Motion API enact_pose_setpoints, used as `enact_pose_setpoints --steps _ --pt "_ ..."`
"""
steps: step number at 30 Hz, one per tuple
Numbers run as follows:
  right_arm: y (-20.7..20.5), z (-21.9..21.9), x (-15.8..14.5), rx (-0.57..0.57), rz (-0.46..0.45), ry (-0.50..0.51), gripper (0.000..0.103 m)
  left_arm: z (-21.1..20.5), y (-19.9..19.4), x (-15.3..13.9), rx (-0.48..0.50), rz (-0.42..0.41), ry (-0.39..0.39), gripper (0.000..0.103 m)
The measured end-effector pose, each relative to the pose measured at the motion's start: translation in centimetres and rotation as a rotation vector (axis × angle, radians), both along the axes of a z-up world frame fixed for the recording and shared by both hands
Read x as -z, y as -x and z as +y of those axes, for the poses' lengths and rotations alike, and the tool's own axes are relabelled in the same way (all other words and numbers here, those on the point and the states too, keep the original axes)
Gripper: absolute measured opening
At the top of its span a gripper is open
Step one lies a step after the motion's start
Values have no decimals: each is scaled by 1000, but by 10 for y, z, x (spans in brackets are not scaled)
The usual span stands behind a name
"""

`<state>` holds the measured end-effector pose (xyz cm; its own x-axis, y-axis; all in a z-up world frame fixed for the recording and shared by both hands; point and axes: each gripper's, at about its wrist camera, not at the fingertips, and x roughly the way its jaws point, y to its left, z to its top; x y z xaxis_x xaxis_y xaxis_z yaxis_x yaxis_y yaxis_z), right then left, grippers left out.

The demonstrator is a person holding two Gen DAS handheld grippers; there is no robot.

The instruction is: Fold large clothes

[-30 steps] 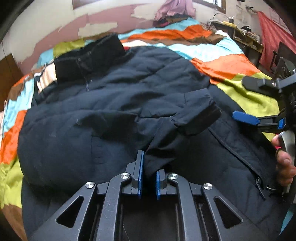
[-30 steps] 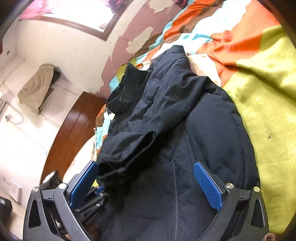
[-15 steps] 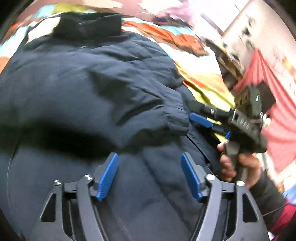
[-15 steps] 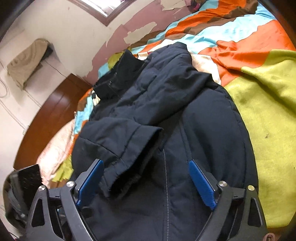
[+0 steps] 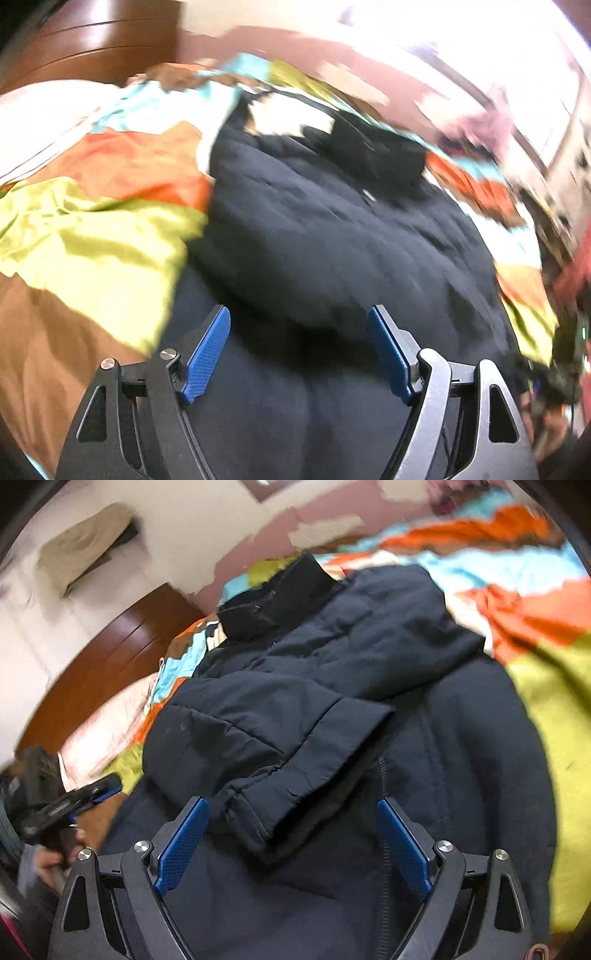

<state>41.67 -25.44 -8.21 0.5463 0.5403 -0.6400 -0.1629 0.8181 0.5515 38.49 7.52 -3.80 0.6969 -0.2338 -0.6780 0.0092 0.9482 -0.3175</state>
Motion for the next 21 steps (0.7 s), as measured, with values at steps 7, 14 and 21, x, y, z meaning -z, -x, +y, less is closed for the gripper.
enact_pose_setpoints --steps 7,14,21 --pt "-24 5 0 171 121 17 20 31 -22 6 -36 -28 11 71" --pt "-16 22 -85 186 -124 309 10 24 -19 -8 26 -95 -39 71" --pt "-66 12 -84 259 -146 505 10 22 -23 3 20 -81 -112 71"
